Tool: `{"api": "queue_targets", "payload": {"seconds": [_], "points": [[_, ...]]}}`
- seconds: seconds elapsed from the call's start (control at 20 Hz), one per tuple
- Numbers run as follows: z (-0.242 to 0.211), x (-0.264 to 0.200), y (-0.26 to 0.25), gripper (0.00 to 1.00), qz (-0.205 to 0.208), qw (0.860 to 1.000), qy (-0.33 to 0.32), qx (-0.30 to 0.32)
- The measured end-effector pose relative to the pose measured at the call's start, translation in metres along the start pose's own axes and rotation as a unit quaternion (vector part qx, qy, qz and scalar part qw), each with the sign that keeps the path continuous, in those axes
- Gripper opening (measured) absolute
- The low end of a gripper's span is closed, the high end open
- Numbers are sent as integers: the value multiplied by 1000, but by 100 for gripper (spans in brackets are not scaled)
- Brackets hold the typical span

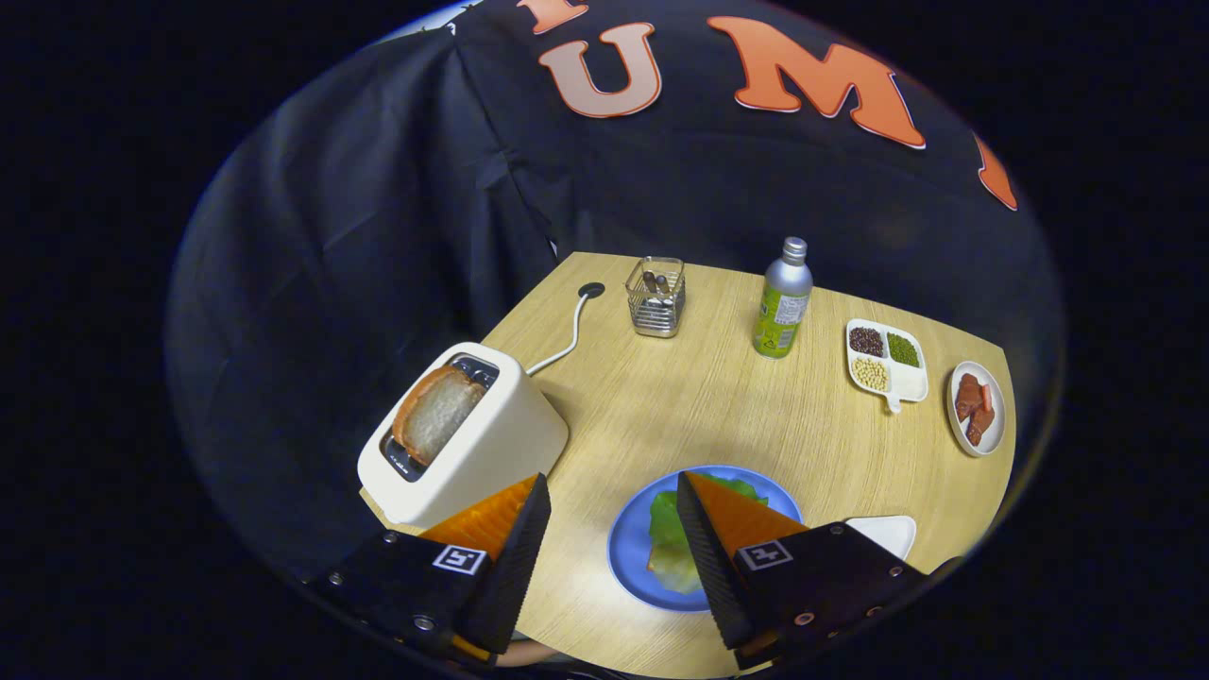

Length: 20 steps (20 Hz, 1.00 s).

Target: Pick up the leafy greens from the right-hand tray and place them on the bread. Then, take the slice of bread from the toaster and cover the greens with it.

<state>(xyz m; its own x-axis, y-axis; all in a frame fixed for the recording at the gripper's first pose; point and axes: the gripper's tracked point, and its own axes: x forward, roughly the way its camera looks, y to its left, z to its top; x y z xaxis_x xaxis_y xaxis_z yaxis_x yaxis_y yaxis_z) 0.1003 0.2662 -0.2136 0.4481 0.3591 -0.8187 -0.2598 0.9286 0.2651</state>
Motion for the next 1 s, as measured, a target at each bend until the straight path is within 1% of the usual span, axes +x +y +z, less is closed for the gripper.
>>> {"api": "queue_targets", "payload": {"seconds": [0.1,0.2,0.35,0.5,0.65,0.8,1.0], "points": [[4,0,26,84,14,1000,11,17],[12,-1,48,86,28,999,19,21],[22,4,68,87,22,999,27,7],[30,11,95,87,27,999,37,17],[29,21,115,82,31,997,71,23],[31,37,127,81,23,995,89,22],[25,60,139,75,7,993,120,14]]}}
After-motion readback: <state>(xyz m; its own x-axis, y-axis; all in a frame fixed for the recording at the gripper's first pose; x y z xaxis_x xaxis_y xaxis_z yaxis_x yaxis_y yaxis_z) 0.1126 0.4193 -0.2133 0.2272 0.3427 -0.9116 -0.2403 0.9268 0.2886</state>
